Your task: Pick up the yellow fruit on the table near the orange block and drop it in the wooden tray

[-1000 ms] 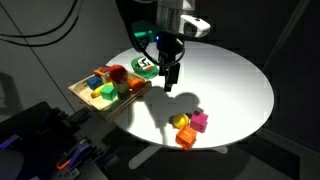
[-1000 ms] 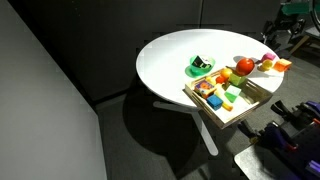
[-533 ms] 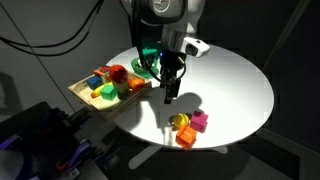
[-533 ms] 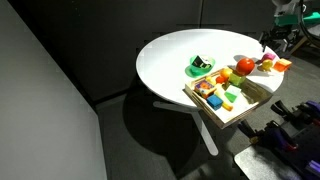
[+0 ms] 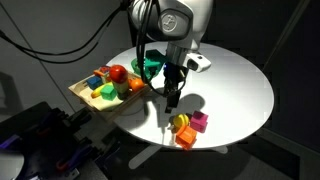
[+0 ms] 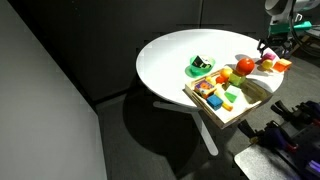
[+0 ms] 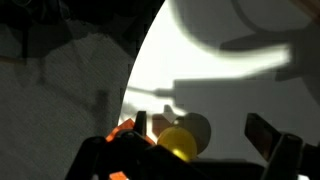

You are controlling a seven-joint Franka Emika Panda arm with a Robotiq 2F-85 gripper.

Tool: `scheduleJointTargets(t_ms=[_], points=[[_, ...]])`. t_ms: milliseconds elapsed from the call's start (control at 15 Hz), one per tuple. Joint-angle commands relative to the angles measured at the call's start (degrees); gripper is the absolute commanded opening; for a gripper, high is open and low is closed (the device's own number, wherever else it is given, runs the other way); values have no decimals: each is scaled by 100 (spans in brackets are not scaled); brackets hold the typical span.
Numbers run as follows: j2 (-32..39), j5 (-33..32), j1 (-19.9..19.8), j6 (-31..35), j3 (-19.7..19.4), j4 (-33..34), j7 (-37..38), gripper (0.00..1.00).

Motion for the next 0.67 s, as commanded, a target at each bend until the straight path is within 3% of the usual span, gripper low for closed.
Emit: scheduleJointTargets(t_ms=[0,600], points=[[258,271,-105,-4,-1,266,260,100],[607,685,-230,468,-2,437,296,100]])
